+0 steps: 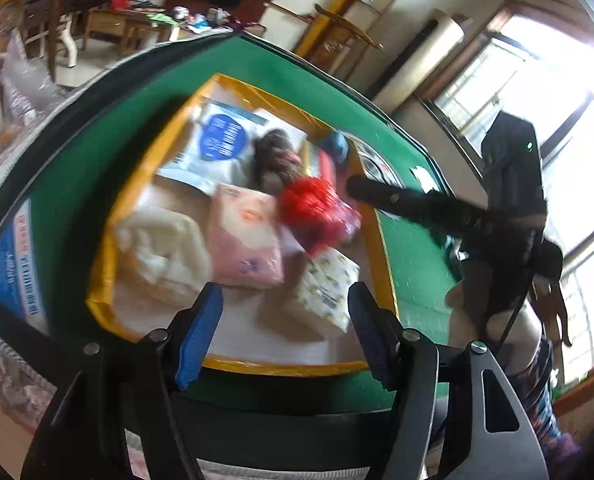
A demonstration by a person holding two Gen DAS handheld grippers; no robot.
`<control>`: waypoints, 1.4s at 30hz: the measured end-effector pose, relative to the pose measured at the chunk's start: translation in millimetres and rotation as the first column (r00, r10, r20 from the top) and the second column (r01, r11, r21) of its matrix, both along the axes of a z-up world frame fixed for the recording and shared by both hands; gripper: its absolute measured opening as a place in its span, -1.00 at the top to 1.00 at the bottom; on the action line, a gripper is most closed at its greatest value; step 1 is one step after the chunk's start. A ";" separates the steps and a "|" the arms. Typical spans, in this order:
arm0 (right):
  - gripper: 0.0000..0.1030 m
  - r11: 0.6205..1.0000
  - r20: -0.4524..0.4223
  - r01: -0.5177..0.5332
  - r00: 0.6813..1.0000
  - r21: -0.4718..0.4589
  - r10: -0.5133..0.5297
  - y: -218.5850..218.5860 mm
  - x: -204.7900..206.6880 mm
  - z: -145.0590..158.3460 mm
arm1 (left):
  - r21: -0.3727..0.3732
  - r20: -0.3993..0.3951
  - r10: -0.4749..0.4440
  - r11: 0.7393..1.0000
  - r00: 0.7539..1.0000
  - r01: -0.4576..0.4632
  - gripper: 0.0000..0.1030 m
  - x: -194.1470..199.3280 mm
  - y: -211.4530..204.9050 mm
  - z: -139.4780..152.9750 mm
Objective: Organize soft objects
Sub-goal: 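Move both tools back over the remaining items on the table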
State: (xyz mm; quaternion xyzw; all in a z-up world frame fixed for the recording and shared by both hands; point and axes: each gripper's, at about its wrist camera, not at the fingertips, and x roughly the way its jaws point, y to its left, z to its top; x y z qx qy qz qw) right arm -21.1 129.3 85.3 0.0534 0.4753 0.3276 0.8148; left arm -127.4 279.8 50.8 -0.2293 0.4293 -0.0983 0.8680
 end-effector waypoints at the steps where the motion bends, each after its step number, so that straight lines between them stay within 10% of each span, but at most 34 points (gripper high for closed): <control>1: -0.19 1.000 0.003 0.019 1.000 0.008 -0.019 -13.4 -1.3 2.2 | 0.005 -0.002 -0.019 1.000 1.000 0.019 -0.25 0.2 -5.8 0.4; 10: -0.19 0.963 0.041 0.269 0.962 0.009 -0.269 -140.1 5.6 6.2 | 0.041 0.020 -0.145 0.989 0.989 0.145 -0.25 -2.5 -50.5 10.5; 23: -0.21 0.725 0.025 0.688 0.725 0.025 -0.689 -354.4 5.5 2.7 | 0.113 0.039 -0.385 0.919 0.922 0.379 -0.37 -1.3 -138.8 20.3; 33: -0.21 0.720 -0.036 0.694 0.719 0.010 -0.694 -369.8 13.8 -30.5 | 0.090 -0.021 -0.401 0.912 0.916 0.401 -0.37 1.4 -165.4 13.1; 42: -0.51 0.798 0.052 0.600 0.800 -0.057 -0.598 -341.3 21.1 -37.3 | 0.122 -0.039 -0.410 0.903 0.911 0.412 -0.37 8.3 -183.7 16.2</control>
